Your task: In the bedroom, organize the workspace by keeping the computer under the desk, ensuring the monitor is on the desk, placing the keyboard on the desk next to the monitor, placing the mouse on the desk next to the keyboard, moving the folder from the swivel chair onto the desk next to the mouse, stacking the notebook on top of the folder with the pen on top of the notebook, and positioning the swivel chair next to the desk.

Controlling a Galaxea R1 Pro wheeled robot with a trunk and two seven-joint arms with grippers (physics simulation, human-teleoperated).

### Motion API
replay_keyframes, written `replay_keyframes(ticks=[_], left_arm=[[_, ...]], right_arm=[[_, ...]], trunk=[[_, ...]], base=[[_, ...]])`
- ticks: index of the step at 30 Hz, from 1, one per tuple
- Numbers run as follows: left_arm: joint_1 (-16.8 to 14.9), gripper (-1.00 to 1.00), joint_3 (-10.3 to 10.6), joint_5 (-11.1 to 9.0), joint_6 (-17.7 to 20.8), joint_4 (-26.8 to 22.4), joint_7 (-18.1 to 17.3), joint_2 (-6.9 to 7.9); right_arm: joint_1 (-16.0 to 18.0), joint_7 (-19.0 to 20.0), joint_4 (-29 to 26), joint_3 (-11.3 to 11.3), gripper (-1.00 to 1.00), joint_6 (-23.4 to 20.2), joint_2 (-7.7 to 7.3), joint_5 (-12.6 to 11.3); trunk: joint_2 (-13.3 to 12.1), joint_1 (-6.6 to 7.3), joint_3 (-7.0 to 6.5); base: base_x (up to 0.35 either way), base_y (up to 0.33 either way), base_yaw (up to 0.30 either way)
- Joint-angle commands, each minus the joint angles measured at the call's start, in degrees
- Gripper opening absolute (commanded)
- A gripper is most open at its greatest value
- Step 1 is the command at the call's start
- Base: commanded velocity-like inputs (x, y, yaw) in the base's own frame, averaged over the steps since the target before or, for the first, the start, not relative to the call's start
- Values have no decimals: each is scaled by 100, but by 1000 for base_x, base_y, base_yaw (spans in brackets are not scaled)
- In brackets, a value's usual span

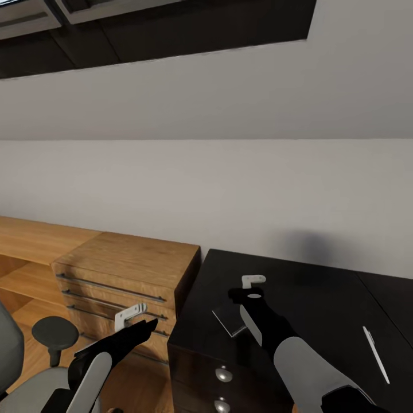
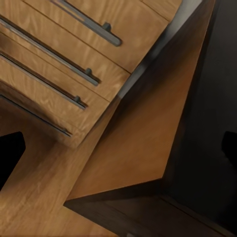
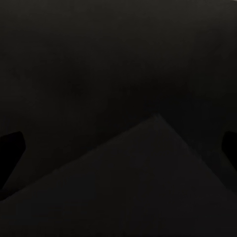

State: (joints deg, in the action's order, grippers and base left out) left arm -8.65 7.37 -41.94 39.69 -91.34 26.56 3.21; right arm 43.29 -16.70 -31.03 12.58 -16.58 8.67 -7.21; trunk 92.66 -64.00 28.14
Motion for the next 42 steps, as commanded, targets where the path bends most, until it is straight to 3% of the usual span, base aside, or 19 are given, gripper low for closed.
replay_keyframes(ticks=[1, 12, 42], left_arm=[[-5, 100, 10, -60, 4, -7, 60, 5], [-5, 100, 0, -87, 18, 124, 54, 18], [-5, 100, -7, -95, 13, 193, 51, 22]], right_arm=[[4, -53, -9, 44, 100, -26, -5, -60], [4, -64, -14, 43, 100, -30, -7, -47], [4, -97, -23, 46, 100, -30, -14, -35]], trunk=[[4, 0, 16], [4, 0, 100], [4, 0, 103]], base=[[0, 0, 0], [0, 0, 0], [67, 0, 0]])
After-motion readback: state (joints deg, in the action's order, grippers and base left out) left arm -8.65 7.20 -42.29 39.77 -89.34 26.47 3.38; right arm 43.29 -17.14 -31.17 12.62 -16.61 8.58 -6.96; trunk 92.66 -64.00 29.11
